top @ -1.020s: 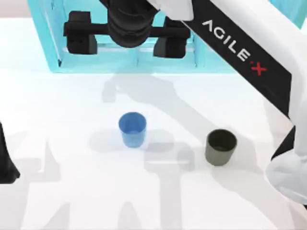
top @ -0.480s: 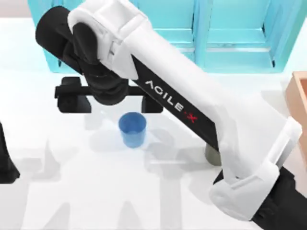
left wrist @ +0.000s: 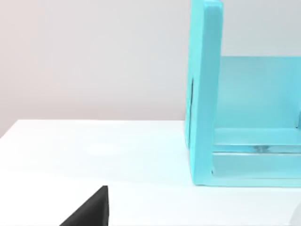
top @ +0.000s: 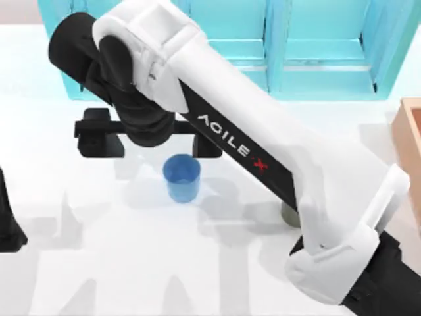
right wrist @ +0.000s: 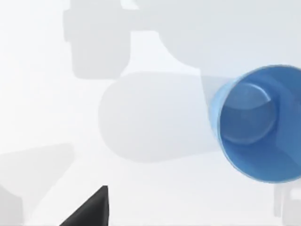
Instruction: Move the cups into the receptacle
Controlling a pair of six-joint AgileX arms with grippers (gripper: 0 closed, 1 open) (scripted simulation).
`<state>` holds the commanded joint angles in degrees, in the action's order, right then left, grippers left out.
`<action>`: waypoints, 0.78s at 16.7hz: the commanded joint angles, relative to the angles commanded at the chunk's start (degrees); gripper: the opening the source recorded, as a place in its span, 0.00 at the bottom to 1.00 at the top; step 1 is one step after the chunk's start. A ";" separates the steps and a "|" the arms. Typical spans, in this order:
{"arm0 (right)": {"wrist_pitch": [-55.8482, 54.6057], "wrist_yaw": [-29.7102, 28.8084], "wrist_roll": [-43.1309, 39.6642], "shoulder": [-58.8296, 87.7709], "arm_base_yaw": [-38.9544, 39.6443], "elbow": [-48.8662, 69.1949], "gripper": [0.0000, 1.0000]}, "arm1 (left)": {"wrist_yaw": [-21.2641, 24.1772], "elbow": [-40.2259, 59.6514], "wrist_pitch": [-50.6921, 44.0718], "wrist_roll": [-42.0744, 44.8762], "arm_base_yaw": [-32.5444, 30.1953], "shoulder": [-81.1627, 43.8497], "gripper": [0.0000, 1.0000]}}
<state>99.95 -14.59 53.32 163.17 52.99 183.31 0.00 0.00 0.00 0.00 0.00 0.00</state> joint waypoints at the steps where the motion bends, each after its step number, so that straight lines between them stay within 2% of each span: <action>1: -0.15 0.03 -0.21 1.38 -0.11 1.37 1.00 | 0.00 0.00 0.00 0.00 0.00 0.00 1.00; 8: -2.02 0.14 -2.23 17.72 -2.11 16.12 1.00 | 0.00 0.00 0.00 0.00 0.00 0.00 1.00; 13: -2.19 0.15 -2.41 18.61 -2.28 16.99 1.00 | 0.00 0.00 0.00 0.00 0.00 0.00 1.00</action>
<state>97.76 -14.44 50.91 181.78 50.70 200.29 0.00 0.00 0.00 0.00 0.00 0.00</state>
